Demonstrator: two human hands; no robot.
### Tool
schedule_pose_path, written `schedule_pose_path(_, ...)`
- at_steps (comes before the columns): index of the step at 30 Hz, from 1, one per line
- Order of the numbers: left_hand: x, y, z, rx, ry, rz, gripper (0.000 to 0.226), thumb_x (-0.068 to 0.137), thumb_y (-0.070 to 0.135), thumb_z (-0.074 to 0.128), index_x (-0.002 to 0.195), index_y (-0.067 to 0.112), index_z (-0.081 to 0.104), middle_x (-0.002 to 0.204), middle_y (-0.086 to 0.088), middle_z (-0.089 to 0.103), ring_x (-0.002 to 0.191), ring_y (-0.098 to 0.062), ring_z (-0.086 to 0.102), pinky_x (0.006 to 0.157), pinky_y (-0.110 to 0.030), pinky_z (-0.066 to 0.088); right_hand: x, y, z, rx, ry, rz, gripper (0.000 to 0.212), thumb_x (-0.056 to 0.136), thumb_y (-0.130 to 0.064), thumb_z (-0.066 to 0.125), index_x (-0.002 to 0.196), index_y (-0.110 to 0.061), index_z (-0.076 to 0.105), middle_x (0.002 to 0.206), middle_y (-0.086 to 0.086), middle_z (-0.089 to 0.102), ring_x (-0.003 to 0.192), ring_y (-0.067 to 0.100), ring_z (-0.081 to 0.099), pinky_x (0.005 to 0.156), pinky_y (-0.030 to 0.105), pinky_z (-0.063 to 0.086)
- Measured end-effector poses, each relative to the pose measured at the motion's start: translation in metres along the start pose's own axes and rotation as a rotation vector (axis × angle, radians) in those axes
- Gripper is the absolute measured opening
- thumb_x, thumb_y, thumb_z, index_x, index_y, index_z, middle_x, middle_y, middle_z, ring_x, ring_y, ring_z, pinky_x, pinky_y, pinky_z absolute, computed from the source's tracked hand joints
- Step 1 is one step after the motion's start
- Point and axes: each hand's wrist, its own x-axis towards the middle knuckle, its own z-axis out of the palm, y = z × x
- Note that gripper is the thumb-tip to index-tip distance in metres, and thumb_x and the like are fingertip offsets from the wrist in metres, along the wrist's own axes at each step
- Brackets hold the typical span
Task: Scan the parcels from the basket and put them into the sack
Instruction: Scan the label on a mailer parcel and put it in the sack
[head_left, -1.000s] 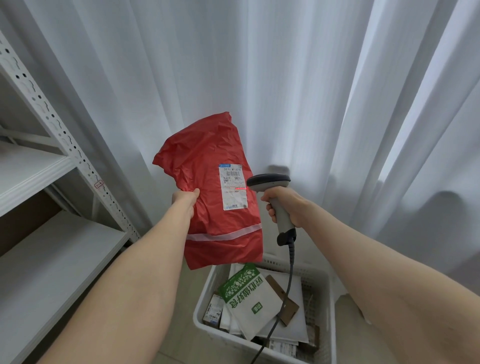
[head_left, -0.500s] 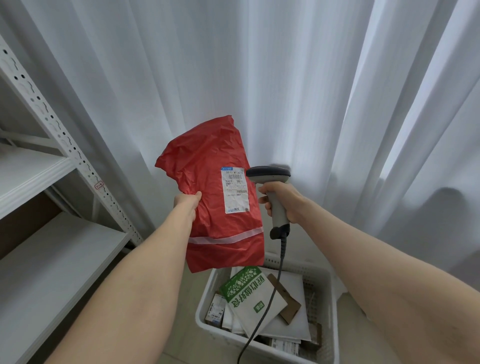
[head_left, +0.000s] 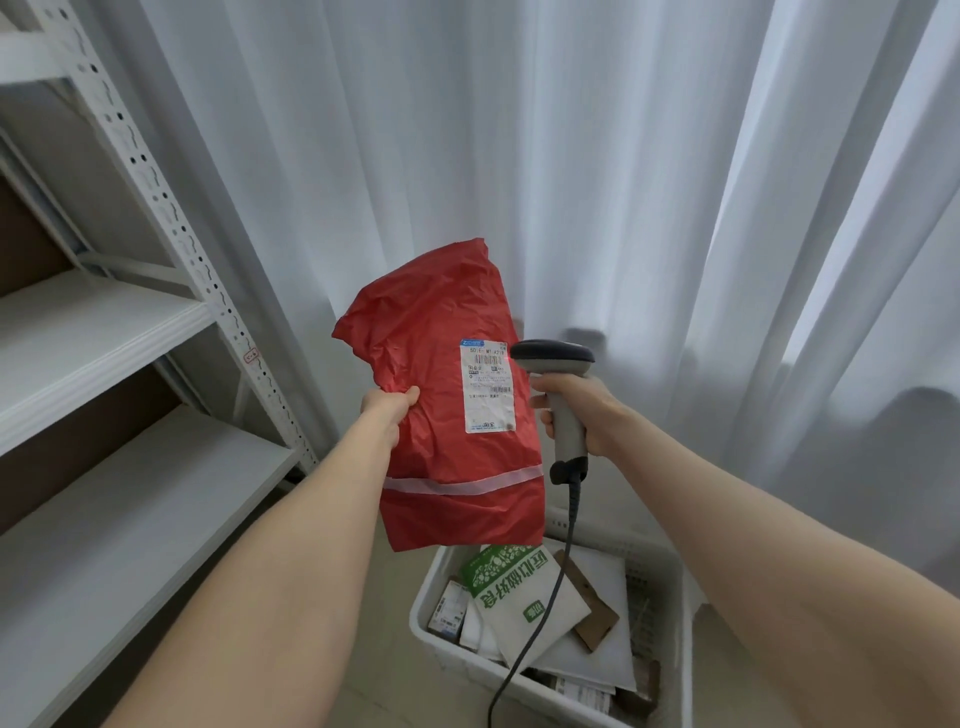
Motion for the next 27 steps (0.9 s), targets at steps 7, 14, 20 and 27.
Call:
schedule_pose_path(7, -0.075, -0.035, -0.069, -0.082, -0.119, -0.017, 0.063, 0.081, 0.028, 0.075, 0.134, 0.005, 0.05, 0.128, -0.015, 0.059, 0.117, -0.032, 0.057, 0.103, -0.049, 0.043, -0.055, 0.049, 0.022, 0.16, 0.083, 0.037, 0.028, 0.082, -0.007, 0.074, 0.107, 0.0, 0.064, 0.08, 0.014, 0.066, 0.058, 0.021, 0.061, 0.05, 0.028, 0.051)
schedule_pose_path(14, -0.151, -0.095, -0.158, -0.102, -0.124, -0.141, 0.064, 0.08, 0.04, 0.073, 0.132, 0.01, 0.053, 0.121, -0.013, 0.064, 0.109, -0.029, 0.062, 0.095, -0.043, 0.048, -0.123, 0.116, 0.089, 0.109, -0.031, 0.24, 0.017, 0.082, 0.003, 0.07, 0.092, -0.001, 0.057, 0.063, 0.011, 0.061, 0.038, 0.013, 0.055, 0.039, 0.02, 0.046)
schedule_pose_path(20, -0.189, -0.147, -0.261, -0.063, -0.035, -0.213, 0.092, 0.062, 0.052, 0.081, 0.135, 0.008, 0.048, 0.129, -0.011, 0.059, 0.108, -0.028, 0.058, 0.095, -0.043, 0.044, -0.156, 0.152, 0.168, 0.015, 0.018, 0.269, 0.015, 0.08, 0.008, 0.056, 0.074, -0.003, 0.047, 0.04, 0.009, 0.052, 0.028, 0.013, 0.044, 0.04, 0.022, 0.04)
schedule_pose_path(27, -0.228, -0.239, -0.391, 0.061, -0.022, -0.411, 0.103, 0.042, 0.055, 0.088, 0.131, 0.022, 0.049, 0.129, -0.004, 0.057, 0.115, -0.029, 0.055, 0.097, -0.049, 0.044, -0.204, 0.212, 0.291, 0.018, -0.045, 0.335, 0.015, 0.082, 0.008, 0.055, 0.074, -0.004, 0.049, 0.034, 0.005, 0.049, 0.027, 0.011, 0.045, 0.036, 0.019, 0.041)
